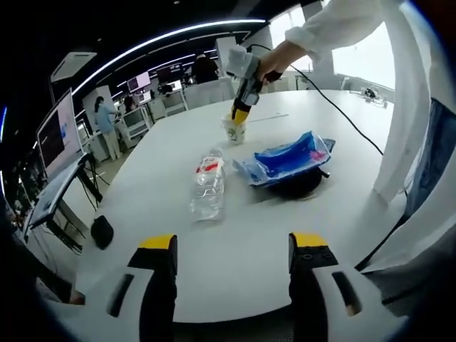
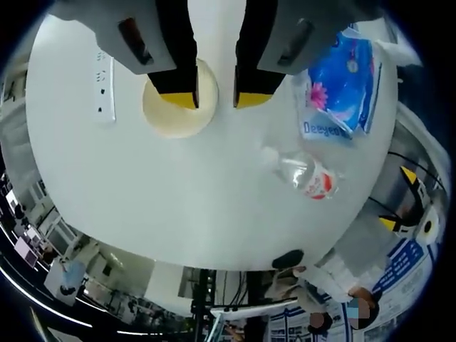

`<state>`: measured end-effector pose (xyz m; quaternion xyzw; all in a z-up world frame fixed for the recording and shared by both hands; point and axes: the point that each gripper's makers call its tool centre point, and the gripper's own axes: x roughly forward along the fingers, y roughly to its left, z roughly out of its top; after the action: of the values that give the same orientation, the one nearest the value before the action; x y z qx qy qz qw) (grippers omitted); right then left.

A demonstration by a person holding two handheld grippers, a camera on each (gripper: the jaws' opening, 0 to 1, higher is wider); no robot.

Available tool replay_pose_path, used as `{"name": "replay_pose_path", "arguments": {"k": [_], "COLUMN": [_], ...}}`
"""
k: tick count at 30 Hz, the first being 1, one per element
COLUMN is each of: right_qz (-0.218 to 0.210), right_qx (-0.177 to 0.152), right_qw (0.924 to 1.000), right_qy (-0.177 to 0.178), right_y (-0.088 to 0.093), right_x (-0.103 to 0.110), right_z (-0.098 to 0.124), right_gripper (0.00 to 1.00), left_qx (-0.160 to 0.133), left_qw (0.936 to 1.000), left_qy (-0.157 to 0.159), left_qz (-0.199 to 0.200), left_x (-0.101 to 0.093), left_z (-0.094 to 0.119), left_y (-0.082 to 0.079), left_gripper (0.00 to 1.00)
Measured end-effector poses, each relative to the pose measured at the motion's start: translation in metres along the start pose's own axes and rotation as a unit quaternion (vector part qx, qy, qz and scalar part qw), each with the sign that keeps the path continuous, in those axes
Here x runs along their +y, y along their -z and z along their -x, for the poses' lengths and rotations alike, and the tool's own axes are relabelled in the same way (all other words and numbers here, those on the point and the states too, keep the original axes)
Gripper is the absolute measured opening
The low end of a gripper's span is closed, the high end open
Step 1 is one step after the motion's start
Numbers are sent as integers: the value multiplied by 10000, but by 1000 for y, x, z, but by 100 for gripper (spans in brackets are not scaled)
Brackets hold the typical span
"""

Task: Arrange the tabletop items into an orderly group along one side of the table until the central work area is clear of visible clutter.

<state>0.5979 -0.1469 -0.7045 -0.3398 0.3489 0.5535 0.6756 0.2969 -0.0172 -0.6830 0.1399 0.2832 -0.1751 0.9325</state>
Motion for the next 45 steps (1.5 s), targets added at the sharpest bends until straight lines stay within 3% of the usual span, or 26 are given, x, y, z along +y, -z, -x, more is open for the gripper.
{"name": "replay_pose_path", "arguments": {"k": [12,25,38,43,45], "right_qz": [-193,-521,-348,336,834], "right_qx": [-41,-178,-191,-611,-549], "right_qw": [9995,9981,9988,9970,9946], "right_qy": [260,281,272,350,297], "right_y": [2,8,8,-12,-16], "right_x": [7,29,36,40,49], "right_z": [22,52,61,66,65], "right_gripper": [50,52,52,49,53], "left_qx": [106,67,60,71,73], "left_qw": [9999,9998,9999,9999,9999], "left_qy": [-22,-54,-54,-62,-68], "left_qz": [-124,-163,-128,-118,-120], "left_x": [0,1,0,2,2], "left_z": [-1,1,1,1,1], "left_y": [5,2,1,3,3], "left_gripper": [68,68,71,70,70]}}
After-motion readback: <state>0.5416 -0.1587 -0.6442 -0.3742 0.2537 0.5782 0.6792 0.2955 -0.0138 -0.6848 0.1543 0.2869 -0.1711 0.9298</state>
